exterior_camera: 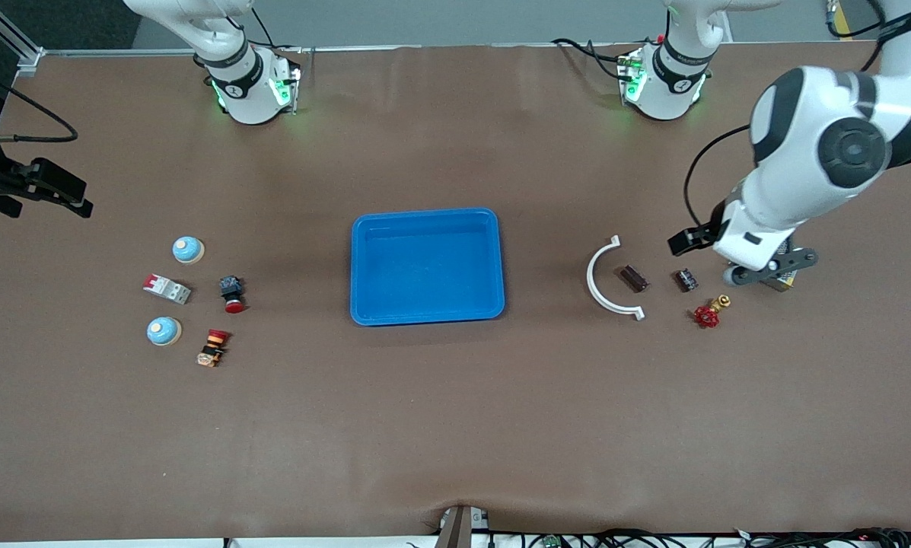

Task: Place electrolytic capacitor and blue bell in tray
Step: 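Reach the left gripper to a brown capacitor while the right reaches a blue button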

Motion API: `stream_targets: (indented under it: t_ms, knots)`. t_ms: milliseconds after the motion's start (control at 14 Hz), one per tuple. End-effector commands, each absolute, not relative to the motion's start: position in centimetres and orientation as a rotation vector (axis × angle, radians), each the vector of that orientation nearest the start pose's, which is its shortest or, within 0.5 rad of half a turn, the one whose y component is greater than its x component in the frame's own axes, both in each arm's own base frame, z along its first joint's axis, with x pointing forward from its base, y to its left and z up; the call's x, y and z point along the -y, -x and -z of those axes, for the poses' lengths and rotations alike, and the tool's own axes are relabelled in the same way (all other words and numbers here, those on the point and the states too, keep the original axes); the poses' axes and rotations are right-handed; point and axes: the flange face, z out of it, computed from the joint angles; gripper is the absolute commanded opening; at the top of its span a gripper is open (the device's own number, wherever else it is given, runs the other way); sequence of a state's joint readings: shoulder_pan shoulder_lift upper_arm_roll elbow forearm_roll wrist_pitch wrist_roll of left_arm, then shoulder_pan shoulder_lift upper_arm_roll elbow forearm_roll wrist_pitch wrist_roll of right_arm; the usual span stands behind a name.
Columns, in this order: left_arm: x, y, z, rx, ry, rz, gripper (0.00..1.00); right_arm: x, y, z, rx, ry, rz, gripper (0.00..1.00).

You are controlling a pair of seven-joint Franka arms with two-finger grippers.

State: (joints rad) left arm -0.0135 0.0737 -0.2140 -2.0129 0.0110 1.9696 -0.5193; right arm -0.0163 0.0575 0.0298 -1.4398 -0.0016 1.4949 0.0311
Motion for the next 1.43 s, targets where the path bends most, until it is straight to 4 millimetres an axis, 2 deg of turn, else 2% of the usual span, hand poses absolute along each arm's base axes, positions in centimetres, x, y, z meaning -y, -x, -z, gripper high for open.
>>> stream_targets:
  t_ms: [0,143,286,429,643,1000,1214,1357]
  knots:
    - [12.4,-52.5,-36.3,0.585,3.072,-0.131,1.00,-0.2,-56.5,-61.8,-0.042,3.152,-0.074,1.00]
    - [11.9,-52.1,-32.8,0.671,3.064,-0.121,1.00,1.0,-56.9,-57.1,-0.071,3.150,-0.113,1.00]
    - [11.7,-51.7,-29.7,0.755,3.055,-0.113,0.98,2.8,-57.0,-50.8,-0.121,3.146,-0.131,1.00]
    - [12.2,-51.7,-27.6,0.855,3.029,-0.134,0.88,4.7,-57.1,-44.3,-0.154,3.145,-0.136,1.00]
    - [12.5,-51.7,-24.6,0.902,3.018,-0.162,0.83,7.7,-58.2,-36.6,-0.224,3.127,-0.226,1.00]
    - [13.7,-51.8,-20.2,1.063,2.994,-0.145,0.83,10.3,-59.5,-26.6,-0.271,3.112,-0.225,1.00]
    - [13.7,-51.5,-18.9,1.062,2.985,-0.176,0.82,11.0,-59.9,-22.5,-0.264,3.111,-0.188,1.00]
    - [13.7,-51.3,-18.6,1.063,2.980,-0.187,0.76,11.9,-59.9,-19.9,-0.257,3.110,-0.163,1.00]
